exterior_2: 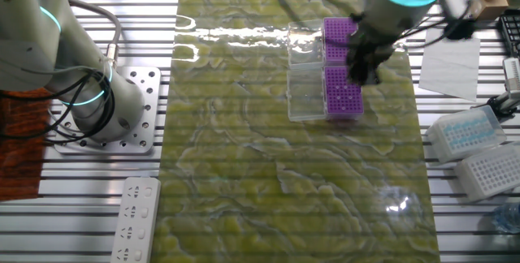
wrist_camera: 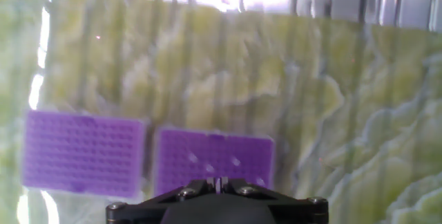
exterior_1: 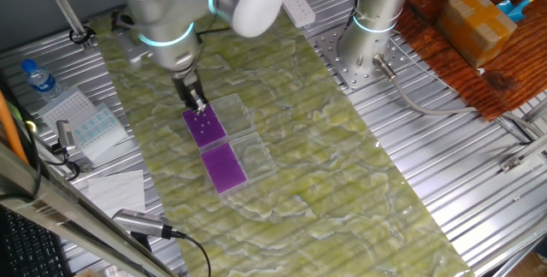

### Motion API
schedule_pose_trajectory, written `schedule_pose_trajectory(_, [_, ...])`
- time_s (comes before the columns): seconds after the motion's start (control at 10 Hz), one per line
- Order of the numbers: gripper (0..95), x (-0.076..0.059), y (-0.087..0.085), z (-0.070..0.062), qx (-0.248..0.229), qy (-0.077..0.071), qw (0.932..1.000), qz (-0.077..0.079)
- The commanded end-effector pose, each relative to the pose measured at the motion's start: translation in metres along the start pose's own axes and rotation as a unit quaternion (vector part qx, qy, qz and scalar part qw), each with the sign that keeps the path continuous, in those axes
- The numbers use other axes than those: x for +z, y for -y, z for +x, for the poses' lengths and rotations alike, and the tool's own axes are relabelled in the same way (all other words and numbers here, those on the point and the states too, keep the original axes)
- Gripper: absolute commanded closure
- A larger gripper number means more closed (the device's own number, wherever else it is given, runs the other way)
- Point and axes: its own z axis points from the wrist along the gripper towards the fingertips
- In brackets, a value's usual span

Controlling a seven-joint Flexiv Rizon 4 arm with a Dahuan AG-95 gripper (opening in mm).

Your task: Transfer all small pipette tips from one holder to another

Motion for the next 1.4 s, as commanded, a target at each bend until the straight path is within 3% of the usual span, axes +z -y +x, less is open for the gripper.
schedule_pose_trajectory(0.1, [95.0,-0.0035,-0.0118,-0.0052,-0.005,0.006,1.0,0.002])
schedule_pose_trajectory(0.5, [95.0,-0.0083,-0.0159,-0.0106,-0.013,0.003,0.9999,0.001])
schedule_pose_trajectory(0.8, [95.0,-0.0095,-0.0109,-0.0116,-0.05,-0.015,0.9986,-0.003])
schedule_pose_trajectory(0.9, [95.0,-0.0095,-0.0109,-0.0116,-0.09,-0.011,0.9959,-0.004])
schedule_pose_trajectory(1.1, [95.0,-0.0095,-0.0109,-0.0116,-0.121,-0.001,0.9926,-0.01])
schedule_pose_trajectory(1.4, [95.0,-0.0095,-0.0109,-0.0116,-0.096,0.006,0.9953,-0.009])
